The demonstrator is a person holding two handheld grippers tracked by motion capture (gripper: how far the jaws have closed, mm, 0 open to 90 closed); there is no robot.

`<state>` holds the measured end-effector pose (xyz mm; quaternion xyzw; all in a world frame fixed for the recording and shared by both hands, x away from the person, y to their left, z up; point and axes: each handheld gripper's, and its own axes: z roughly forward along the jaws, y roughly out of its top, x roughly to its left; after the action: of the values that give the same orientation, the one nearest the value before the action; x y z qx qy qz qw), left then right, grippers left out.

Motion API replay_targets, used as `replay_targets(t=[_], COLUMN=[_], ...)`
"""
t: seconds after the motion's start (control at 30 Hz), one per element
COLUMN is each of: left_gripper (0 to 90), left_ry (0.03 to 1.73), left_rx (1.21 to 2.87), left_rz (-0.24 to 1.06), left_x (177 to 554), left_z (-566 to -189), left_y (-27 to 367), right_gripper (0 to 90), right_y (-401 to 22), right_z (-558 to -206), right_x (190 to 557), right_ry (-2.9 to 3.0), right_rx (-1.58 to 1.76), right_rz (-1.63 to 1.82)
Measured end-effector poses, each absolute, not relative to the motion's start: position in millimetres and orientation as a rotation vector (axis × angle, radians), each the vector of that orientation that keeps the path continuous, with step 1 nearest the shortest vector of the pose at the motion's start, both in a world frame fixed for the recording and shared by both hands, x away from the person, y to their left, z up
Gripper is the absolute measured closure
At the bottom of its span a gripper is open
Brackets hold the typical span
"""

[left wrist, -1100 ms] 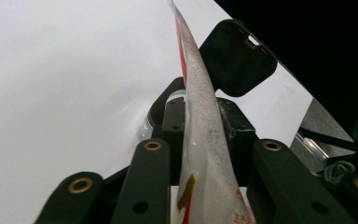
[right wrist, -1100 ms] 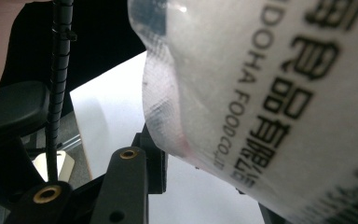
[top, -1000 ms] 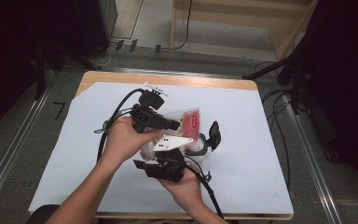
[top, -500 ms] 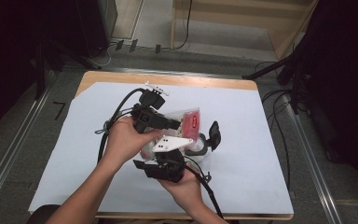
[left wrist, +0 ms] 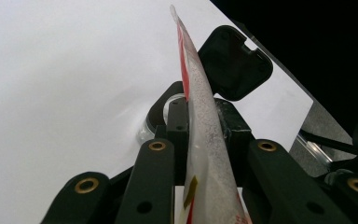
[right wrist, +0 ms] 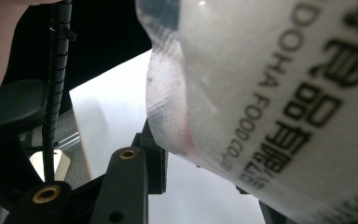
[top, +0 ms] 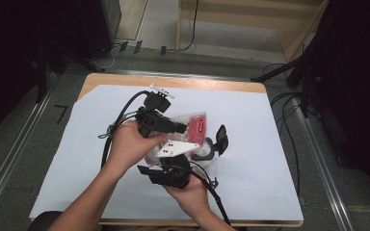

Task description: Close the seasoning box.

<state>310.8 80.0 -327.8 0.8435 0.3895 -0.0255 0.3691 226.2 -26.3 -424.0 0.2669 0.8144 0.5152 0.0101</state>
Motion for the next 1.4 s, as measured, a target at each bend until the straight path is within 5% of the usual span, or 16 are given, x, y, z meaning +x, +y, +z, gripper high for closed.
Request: replay_targets(t=[1.4], left_gripper=[78.5], left_ry=[0.979], left_rx=[2.203], left_rz=[-0.064], left_x=[317], left_z=[-324], left_y=[69], right_gripper=[64.2], right_y=[-31], right_z=[-422], right_x=[230], right_ry=[2.523], right_rx=[0.857], right_rz=[1.623])
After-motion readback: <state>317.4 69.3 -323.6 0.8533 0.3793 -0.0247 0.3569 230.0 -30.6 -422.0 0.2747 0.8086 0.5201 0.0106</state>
